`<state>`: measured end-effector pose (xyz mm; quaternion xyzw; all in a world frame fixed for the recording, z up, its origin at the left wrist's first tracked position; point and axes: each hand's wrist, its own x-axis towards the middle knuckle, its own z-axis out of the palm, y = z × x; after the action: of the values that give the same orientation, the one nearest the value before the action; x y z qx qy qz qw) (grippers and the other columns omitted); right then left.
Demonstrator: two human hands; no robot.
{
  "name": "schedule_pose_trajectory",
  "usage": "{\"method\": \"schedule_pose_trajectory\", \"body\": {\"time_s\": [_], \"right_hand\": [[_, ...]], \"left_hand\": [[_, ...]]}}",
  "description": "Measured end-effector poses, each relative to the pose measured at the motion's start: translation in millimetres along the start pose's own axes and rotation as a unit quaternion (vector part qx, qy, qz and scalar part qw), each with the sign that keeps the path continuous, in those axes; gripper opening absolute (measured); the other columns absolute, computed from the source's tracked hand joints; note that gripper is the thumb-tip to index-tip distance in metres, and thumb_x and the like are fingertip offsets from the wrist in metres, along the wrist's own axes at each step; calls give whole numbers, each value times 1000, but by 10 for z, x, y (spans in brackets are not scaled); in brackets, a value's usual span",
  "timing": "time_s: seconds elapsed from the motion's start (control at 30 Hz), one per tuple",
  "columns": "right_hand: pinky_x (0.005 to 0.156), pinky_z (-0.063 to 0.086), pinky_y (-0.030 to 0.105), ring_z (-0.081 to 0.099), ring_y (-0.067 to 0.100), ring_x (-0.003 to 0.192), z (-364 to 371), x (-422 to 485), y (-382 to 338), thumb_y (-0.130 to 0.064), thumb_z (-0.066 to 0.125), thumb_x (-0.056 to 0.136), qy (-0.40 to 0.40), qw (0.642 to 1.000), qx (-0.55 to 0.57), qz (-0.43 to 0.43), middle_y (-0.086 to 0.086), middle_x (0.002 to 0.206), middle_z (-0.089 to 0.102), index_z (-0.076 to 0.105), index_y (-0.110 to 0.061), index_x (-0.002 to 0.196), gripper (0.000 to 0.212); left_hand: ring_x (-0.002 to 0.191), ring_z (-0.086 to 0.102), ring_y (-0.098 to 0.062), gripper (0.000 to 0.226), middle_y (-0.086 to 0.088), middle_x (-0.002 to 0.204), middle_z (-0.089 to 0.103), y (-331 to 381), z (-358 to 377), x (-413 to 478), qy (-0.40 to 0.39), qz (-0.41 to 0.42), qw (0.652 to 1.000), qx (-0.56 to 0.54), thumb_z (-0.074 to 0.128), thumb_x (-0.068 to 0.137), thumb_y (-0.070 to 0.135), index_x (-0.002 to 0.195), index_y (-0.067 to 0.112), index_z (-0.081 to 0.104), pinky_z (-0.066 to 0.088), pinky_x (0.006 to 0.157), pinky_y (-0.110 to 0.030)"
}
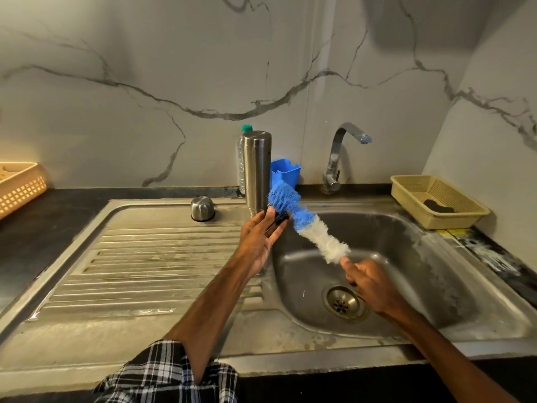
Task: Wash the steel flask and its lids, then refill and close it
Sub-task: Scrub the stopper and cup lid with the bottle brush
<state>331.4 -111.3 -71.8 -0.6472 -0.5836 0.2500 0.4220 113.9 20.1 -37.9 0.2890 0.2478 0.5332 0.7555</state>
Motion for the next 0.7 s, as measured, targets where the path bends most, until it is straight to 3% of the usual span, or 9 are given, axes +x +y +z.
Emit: {"method": "schedule_pose_trajectory", "body": {"time_s": [0.23,0.53,0.7], "right_hand": [[46,25,26,28,13,45,-3,-3,3,-34,46,104,8,1000,-13,3,-5,46,32,43,-18,53,53],[47,24,28,27,11,44,-16,-1,-8,-35,46,104,25,999,-30,-14,-7,45,31,41,-20,51,55],[47,24,29,26,12,44,-23,4,3,-36,46,103,32,999,-37,-18,-6,45,30,41,-19,51,55]], "left_hand": [[114,69,-34,23,-23,122,70,24,13,-28,8,-6,1000,-23,63,96,7,116,-2,64,59,93,-40],[119,66,-37,23,-25,126,67,47,28,-35,-6,-14,999,-33,57,100,6,120,-3,59,58,95,-40],[122,63,-39,34,-28,129,64,48,14,-24,-1,-24,998,-61,57,99,9,130,-4,53,59,94,-39]]}}
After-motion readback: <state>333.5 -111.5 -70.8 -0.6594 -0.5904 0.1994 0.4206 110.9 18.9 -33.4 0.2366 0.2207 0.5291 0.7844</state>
